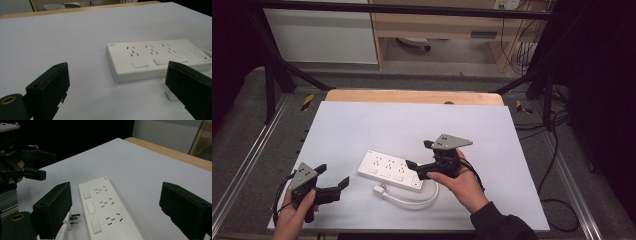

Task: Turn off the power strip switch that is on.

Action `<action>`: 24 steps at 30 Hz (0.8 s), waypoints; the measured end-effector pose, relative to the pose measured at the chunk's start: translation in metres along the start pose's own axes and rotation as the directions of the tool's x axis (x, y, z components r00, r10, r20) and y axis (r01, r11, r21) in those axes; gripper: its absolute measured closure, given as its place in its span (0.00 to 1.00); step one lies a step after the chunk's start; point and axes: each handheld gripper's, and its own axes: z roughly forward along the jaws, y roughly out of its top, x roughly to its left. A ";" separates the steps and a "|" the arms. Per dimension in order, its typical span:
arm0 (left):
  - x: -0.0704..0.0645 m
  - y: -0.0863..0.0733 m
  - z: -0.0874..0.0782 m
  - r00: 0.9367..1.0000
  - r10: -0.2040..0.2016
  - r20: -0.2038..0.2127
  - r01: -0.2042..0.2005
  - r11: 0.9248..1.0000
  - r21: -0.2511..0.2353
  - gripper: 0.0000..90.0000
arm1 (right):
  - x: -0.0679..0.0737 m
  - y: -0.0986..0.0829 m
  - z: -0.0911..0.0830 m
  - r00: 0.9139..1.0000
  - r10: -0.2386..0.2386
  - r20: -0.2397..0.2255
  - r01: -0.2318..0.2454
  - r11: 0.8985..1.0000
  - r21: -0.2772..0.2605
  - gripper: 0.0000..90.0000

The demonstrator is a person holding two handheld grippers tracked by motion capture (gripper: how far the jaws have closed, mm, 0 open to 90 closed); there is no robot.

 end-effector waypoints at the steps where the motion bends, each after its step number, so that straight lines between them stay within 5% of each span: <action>1: 0.000 0.000 0.000 1.000 0.000 0.000 0.000 1.000 0.000 0.06 | 0.001 0.001 0.001 1.000 -0.002 0.000 0.002 1.000 0.001 0.15; 24: 0.001 0.000 -0.001 1.000 0.004 -0.001 -0.004 1.000 -0.002 0.06 | 0.022 0.008 0.023 0.994 -0.104 -0.023 0.103 0.994 -0.022 0.79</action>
